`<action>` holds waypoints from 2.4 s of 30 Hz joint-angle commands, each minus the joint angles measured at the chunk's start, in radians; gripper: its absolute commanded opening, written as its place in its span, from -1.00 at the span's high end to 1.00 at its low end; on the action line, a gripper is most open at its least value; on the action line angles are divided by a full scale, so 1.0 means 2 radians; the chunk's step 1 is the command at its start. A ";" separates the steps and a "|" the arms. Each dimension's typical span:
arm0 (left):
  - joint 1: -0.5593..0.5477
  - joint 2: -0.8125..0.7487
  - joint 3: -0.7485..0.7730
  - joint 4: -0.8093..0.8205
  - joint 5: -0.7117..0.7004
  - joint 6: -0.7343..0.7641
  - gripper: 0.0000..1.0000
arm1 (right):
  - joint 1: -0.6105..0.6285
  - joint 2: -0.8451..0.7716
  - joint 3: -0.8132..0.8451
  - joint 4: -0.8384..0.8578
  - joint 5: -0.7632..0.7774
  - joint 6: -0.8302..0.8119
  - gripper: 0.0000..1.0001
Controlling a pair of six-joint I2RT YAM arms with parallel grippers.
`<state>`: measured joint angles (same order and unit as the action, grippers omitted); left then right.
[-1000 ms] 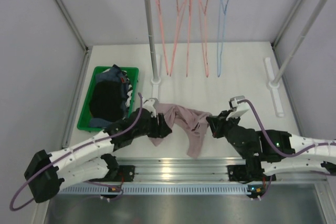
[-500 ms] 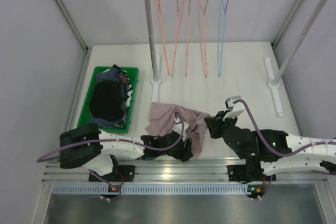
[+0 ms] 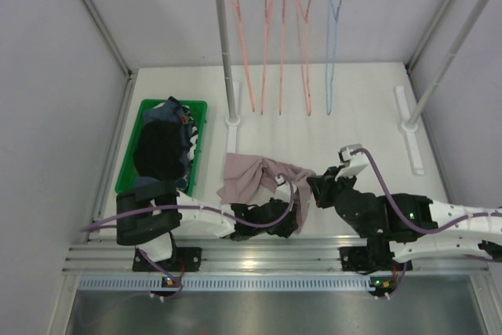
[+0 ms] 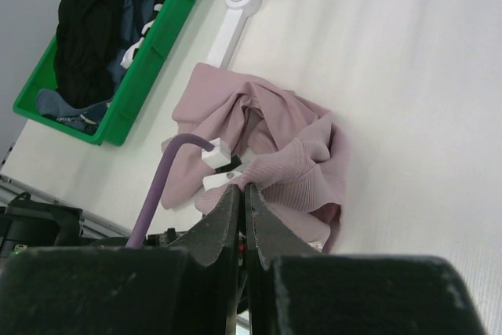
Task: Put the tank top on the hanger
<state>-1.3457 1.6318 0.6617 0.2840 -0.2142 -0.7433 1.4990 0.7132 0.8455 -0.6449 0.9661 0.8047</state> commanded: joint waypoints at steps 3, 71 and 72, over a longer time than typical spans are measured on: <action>-0.012 0.001 0.022 -0.043 -0.040 -0.002 1.00 | 0.008 -0.008 0.008 0.000 0.006 0.006 1.00; 0.232 -0.301 0.003 -0.276 0.016 -0.011 1.00 | -0.293 0.015 -0.229 0.288 -0.349 0.039 1.00; 0.239 -0.298 0.006 -0.275 0.020 -0.005 1.00 | -0.309 0.040 -0.230 0.305 -0.371 0.033 1.00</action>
<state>-0.9081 1.0245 0.6495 -0.3813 -0.2550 -0.8040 0.9958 0.7113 0.3969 -0.3187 0.5343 1.0050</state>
